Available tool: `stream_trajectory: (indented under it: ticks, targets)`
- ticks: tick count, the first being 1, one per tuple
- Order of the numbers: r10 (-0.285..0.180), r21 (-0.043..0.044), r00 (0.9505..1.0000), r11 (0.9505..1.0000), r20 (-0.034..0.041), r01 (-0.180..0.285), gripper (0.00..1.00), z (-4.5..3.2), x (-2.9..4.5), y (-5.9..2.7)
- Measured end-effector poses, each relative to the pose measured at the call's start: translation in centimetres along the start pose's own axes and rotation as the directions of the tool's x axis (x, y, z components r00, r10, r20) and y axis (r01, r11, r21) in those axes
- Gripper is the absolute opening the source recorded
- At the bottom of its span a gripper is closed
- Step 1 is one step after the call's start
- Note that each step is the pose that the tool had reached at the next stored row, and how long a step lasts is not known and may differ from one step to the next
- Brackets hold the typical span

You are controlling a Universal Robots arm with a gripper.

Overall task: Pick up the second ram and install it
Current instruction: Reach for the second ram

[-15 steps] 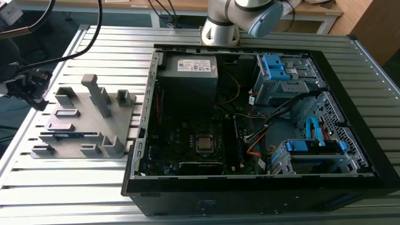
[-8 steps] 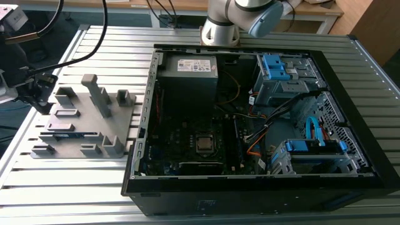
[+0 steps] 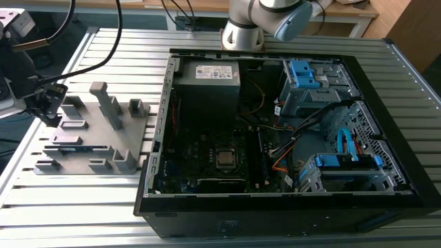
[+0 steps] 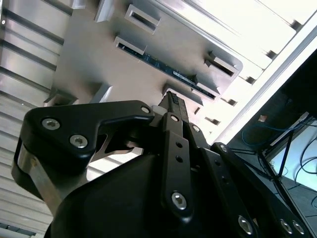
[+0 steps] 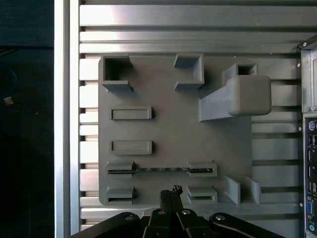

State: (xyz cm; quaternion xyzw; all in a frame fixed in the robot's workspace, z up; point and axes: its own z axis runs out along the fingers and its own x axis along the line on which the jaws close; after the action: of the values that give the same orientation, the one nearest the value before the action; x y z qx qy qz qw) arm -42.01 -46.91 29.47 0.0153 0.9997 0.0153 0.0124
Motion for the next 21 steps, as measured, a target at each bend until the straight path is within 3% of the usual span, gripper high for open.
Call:
stream_trajectory:
  ticks: [21]
  targets:
    - [-0.002, 0.0012, 1.0000, 1.0000, -0.0001, 0.002, 0.10, 0.84, -0.22, -0.02]
